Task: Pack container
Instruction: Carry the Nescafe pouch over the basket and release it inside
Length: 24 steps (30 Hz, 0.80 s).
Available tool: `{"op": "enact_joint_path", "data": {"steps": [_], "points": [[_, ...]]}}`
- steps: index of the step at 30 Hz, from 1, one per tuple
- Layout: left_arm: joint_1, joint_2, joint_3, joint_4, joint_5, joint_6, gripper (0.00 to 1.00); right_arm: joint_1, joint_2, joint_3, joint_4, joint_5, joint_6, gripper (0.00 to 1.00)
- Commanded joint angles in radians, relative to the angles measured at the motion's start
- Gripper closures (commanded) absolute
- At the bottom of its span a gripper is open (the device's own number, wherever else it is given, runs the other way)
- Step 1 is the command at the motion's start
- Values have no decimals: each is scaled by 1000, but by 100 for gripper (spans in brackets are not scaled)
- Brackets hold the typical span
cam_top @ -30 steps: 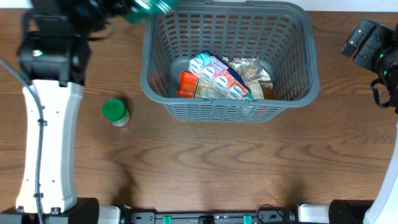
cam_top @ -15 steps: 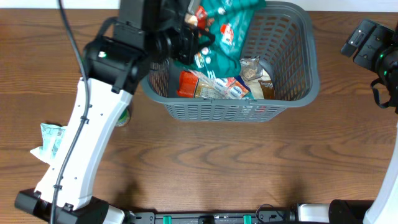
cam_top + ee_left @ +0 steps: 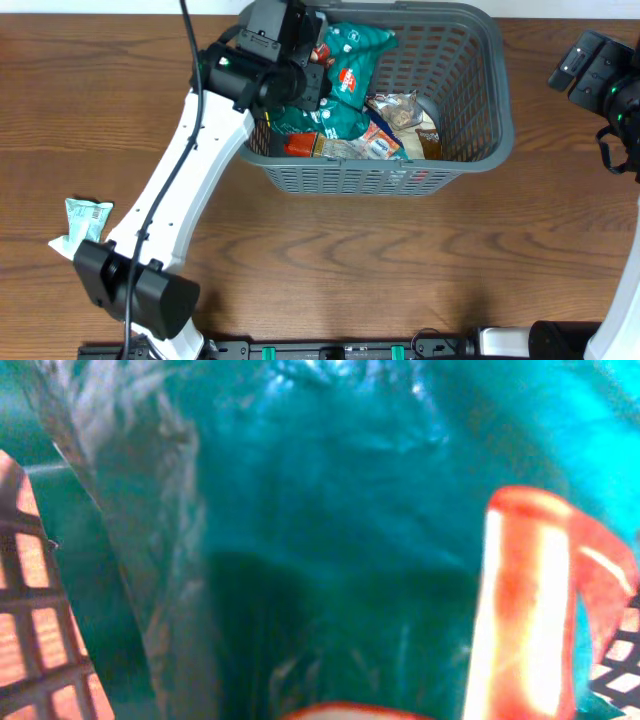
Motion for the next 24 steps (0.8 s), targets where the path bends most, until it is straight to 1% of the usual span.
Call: {"op": "enact_joint_path", "data": {"steps": [1, 11, 12, 13, 14, 15, 16, 18, 24], "points": [[0, -3, 33, 1, -27, -52, 94, -8, 1, 2, -1, 13, 13, 1], [1, 13, 33, -27, -30, -51, 94, -8, 1, 2, -1, 13, 13, 1], [1, 13, 33, -27, -29, -51, 92, -8, 1, 2, -1, 13, 13, 1], [0, 13, 33, -29, -29, -51, 71, -8, 1, 2, -1, 13, 13, 1], [0, 13, 33, -31, -27, -51, 53, -8, 1, 2, -1, 13, 13, 1], [1, 12, 33, -32, -25, -51, 43, -8, 1, 2, -1, 13, 13, 1], [1, 10, 33, -33, -25, -51, 37, -8, 1, 2, -1, 13, 13, 1], [0, 2, 33, -31, -25, -51, 31, -8, 1, 2, -1, 13, 13, 1], [1, -74, 36, 33, -26, -51, 27, -8, 1, 2, -1, 13, 13, 1]]}}
